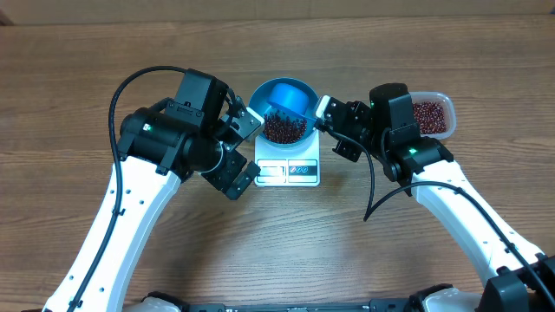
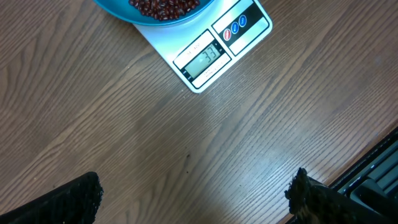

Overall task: Scoop item into bowl and weigh 150g on scale
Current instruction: 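Tilt the scoop with the right gripper, pouring beans into the bowl, then move the empty scoop with the right gripper back to the bean tub, then lower the scoop into the tub with the right gripper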

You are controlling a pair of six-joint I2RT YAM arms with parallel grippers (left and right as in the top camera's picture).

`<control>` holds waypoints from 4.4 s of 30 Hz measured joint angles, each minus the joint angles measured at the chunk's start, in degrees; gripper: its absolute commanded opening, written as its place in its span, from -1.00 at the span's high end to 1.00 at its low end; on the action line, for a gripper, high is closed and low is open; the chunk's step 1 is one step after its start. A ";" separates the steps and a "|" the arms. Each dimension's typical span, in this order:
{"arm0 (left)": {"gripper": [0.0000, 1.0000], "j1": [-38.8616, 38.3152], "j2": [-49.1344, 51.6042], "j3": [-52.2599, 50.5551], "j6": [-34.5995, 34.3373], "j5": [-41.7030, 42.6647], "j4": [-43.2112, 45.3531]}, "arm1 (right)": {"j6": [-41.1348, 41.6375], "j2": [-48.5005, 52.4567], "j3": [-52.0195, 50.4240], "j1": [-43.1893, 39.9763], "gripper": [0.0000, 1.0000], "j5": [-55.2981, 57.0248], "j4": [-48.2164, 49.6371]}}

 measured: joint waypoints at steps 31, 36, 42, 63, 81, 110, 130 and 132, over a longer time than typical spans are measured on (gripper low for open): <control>-0.99 0.00 0.00 0.00 0.00 0.00 0.00 | 42.93 -11.15 0.52 -10.54 0.93 14.51 -0.24; -0.99 0.00 0.00 -0.02 0.00 0.00 0.00 | 44.65 -11.47 0.57 -16.00 0.93 18.23 -6.32; -0.99 0.00 0.00 -0.02 0.00 0.00 0.00 | 44.39 -11.47 0.57 -20.17 0.93 23.41 -9.99; -0.99 0.00 0.00 -0.02 0.00 0.00 0.02 | 42.32 -11.32 0.57 -20.81 0.93 34.60 -21.07; -0.99 0.00 0.00 -0.02 0.00 0.00 0.00 | 41.22 -3.65 0.59 -18.38 0.92 37.66 -22.75; -0.99 0.00 0.00 -0.02 0.00 0.02 0.02 | 37.57 3.02 0.68 -14.21 0.92 44.41 -23.28; -0.99 0.00 0.00 -0.02 0.00 0.00 0.02 | 37.33 3.02 0.68 -13.53 0.92 35.91 -20.70; -0.99 0.00 0.00 -0.02 0.00 0.00 0.02 | 37.33 3.02 0.68 -13.53 0.92 35.01 -20.59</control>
